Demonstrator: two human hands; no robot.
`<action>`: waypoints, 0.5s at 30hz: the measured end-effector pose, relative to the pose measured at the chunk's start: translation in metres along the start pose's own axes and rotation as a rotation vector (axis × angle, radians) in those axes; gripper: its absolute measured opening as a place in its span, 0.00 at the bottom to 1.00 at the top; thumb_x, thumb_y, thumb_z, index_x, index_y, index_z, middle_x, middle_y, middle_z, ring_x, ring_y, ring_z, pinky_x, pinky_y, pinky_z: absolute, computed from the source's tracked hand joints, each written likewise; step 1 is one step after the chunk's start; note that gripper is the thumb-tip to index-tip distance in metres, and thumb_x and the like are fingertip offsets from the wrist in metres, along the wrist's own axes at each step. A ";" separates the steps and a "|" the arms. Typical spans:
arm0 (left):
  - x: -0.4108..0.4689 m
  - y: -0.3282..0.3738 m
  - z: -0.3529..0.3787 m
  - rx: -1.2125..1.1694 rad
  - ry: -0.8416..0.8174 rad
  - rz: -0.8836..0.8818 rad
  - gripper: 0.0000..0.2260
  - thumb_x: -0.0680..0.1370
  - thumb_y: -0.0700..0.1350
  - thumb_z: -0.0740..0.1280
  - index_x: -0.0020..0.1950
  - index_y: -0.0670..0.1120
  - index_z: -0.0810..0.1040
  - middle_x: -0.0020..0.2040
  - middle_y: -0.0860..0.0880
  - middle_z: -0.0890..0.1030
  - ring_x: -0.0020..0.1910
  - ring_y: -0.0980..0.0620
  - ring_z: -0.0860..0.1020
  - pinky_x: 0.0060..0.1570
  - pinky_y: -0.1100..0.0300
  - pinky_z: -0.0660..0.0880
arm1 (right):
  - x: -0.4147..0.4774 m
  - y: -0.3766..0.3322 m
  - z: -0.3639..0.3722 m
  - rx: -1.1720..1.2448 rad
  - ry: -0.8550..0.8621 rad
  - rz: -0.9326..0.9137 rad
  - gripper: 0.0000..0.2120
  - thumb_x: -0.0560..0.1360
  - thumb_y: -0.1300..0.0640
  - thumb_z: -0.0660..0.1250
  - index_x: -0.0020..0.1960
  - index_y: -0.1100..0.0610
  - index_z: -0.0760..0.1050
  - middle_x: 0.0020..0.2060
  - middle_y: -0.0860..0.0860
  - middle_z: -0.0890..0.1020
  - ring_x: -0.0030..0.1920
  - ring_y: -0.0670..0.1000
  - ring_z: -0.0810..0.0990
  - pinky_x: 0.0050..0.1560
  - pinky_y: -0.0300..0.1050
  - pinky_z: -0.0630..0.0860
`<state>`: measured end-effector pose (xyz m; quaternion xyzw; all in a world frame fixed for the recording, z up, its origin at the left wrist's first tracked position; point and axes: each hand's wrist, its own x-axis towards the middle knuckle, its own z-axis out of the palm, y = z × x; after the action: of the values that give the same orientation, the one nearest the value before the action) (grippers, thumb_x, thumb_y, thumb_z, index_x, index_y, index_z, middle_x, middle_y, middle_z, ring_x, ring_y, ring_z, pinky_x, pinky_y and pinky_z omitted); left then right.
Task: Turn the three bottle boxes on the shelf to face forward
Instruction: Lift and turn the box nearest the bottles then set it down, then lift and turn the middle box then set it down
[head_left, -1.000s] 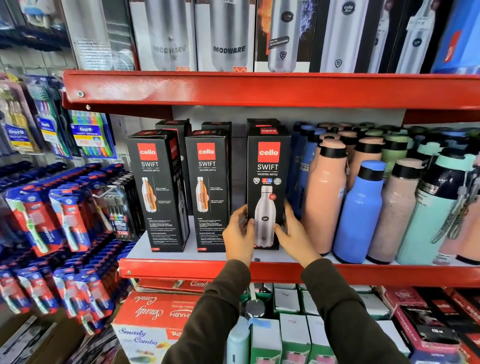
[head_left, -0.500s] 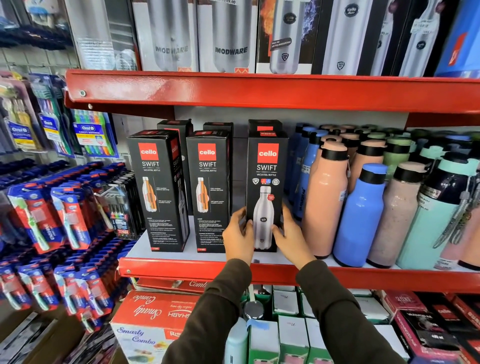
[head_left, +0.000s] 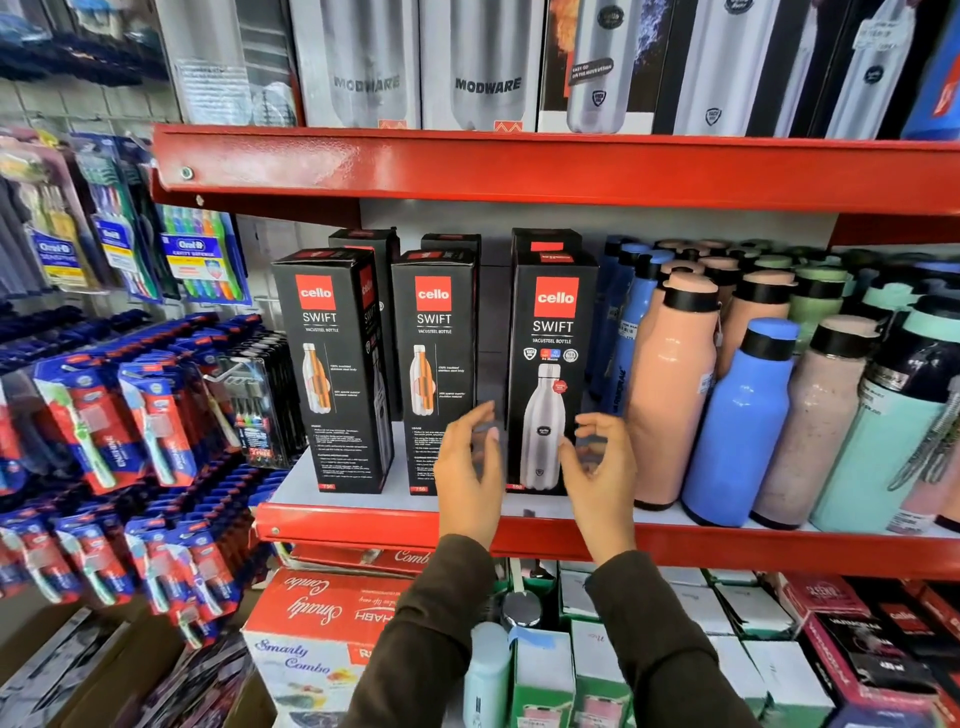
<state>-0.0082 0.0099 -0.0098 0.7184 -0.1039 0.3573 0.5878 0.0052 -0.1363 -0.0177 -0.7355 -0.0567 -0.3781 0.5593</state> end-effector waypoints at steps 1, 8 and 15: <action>0.001 0.001 -0.006 0.010 0.029 0.042 0.14 0.82 0.40 0.63 0.66 0.50 0.76 0.58 0.55 0.78 0.57 0.57 0.78 0.57 0.62 0.76 | -0.003 -0.006 0.004 0.009 0.003 -0.028 0.15 0.76 0.62 0.71 0.56 0.46 0.73 0.49 0.45 0.78 0.43 0.43 0.79 0.42 0.33 0.76; 0.018 -0.008 -0.042 0.159 0.225 0.067 0.21 0.81 0.37 0.61 0.73 0.47 0.68 0.67 0.48 0.70 0.69 0.51 0.68 0.71 0.59 0.64 | -0.022 -0.036 0.050 0.082 -0.182 -0.007 0.17 0.80 0.59 0.67 0.68 0.52 0.75 0.62 0.46 0.80 0.59 0.41 0.80 0.56 0.29 0.76; 0.034 -0.031 -0.069 0.075 0.043 -0.136 0.22 0.83 0.37 0.58 0.77 0.45 0.63 0.75 0.46 0.68 0.75 0.53 0.66 0.71 0.70 0.61 | -0.024 -0.037 0.092 0.009 -0.374 0.160 0.25 0.84 0.57 0.58 0.80 0.53 0.58 0.78 0.51 0.66 0.77 0.49 0.65 0.77 0.45 0.64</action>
<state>0.0066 0.0917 -0.0086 0.7375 -0.0287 0.3355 0.5854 0.0155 -0.0350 -0.0119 -0.7925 -0.1028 -0.1891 0.5706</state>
